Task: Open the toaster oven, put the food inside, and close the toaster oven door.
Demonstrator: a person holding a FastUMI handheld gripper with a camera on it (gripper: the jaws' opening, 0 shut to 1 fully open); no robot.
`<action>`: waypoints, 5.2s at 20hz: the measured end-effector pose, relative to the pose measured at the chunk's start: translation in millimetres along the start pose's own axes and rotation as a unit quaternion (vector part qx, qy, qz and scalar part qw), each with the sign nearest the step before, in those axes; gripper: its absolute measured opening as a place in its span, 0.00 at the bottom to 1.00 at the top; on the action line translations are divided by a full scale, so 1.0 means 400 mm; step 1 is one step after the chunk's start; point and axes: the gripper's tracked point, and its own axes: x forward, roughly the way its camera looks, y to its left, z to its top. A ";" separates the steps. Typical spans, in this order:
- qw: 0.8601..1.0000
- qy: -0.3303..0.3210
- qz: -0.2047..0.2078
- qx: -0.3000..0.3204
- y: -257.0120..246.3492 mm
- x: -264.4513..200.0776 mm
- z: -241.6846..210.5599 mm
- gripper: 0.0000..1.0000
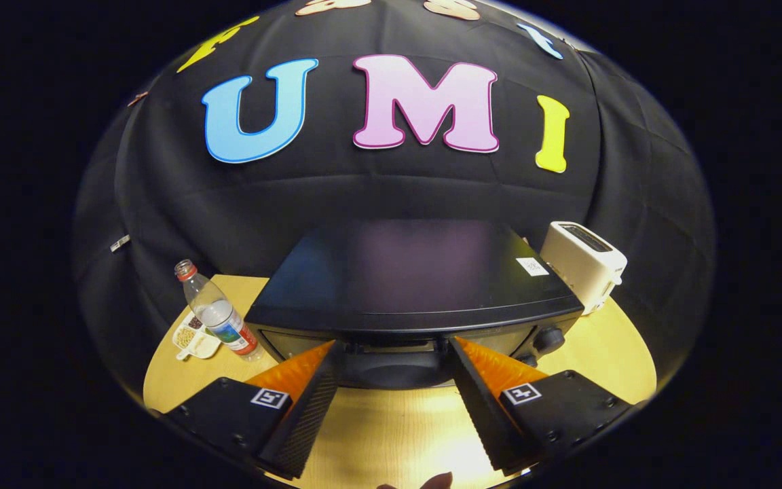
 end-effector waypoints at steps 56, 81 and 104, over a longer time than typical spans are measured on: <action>0.900 0.430 0.043 0.051 -0.850 -0.273 -0.607 0.81; 0.817 0.357 0.130 0.433 -0.776 -0.333 -0.487 0.05; 0.708 0.160 -0.029 0.687 -0.105 0.046 -0.305 0.05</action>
